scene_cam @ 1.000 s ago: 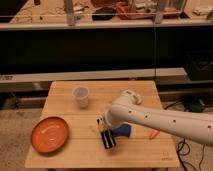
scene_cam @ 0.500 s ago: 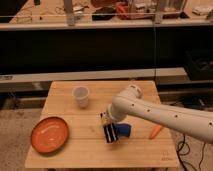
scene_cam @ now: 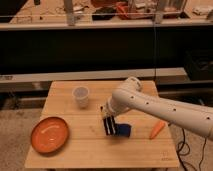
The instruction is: Place the eraser in the ceramic cup
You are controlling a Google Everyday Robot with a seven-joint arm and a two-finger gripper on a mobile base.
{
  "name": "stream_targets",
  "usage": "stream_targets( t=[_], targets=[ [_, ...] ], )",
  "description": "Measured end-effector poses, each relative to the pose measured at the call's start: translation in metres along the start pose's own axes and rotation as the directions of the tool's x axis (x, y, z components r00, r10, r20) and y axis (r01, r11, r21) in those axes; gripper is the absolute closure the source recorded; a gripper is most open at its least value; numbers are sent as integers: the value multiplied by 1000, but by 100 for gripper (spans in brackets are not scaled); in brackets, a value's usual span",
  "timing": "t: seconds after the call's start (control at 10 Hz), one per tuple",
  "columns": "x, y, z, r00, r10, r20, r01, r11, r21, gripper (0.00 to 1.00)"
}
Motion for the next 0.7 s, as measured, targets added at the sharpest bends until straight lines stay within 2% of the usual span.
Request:
stream_targets(
  t=[0.5, 0.7],
  targets=[
    [43, -6, -21, 999, 20, -37, -21, 1000, -20, 99],
    [54, -10, -23, 999, 21, -47, -22, 999, -26, 99]
  ],
)
